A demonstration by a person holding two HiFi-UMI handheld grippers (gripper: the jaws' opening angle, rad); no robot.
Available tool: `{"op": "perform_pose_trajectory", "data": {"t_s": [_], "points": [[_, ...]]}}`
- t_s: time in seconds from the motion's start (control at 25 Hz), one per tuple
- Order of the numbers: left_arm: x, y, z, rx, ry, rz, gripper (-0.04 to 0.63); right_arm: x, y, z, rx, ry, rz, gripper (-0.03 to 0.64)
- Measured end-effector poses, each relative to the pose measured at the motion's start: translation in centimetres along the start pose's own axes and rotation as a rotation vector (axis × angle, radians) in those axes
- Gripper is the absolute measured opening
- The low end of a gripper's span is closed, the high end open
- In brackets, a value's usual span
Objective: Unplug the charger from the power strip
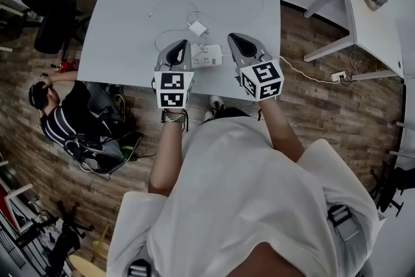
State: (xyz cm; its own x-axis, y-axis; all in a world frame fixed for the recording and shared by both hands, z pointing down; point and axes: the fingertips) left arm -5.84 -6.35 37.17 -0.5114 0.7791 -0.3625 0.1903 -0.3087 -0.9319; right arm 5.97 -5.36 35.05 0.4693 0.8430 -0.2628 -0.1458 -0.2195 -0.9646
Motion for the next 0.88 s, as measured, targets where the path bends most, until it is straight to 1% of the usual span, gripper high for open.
{"op": "perform_pose_trajectory", "data": {"t_s": [0.12, 0.24, 0.4, 0.64, 0.88], "points": [[1.5, 2.9, -0.4, -0.055, 0.009, -0.058, 0.003, 1.1, 3.1, 0.5, 0.023, -0.003, -0.054, 0.002], [3.1, 5.5, -0.6, -0.068, 0.015, -0.117, 0.003, 2.0, 5.7, 1.0, 0.035, -0.006, -0.095, 0.002], [4.5, 8.2, -0.4, -0.080, 0.029, -0.170, 0.003, 3.2, 8.2, 1.5, 0.074, -0.009, -0.138, 0.002], [6.0, 10.1, 0.5, -0.090, 0.047, -0.205, 0.003, 3.8, 11.0, 2.2, 0.158, -0.017, -0.177, 0.002], [7.6, 12.0, 0.1, -0.116, 0.058, -0.232, 0.005, 4.3, 13.3, 2.3, 0.163, -0.015, -0.218, 0.000]]}}
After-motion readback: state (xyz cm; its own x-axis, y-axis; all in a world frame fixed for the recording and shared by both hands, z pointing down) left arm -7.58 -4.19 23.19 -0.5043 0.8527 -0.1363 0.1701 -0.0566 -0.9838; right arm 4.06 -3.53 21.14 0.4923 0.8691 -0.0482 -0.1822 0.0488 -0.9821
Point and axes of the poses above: the fingertips, and each gripper's own axes: x backward along the fingers, z to its left, y out of its top, and after that the axes turned 4 degrees about x, right-handed
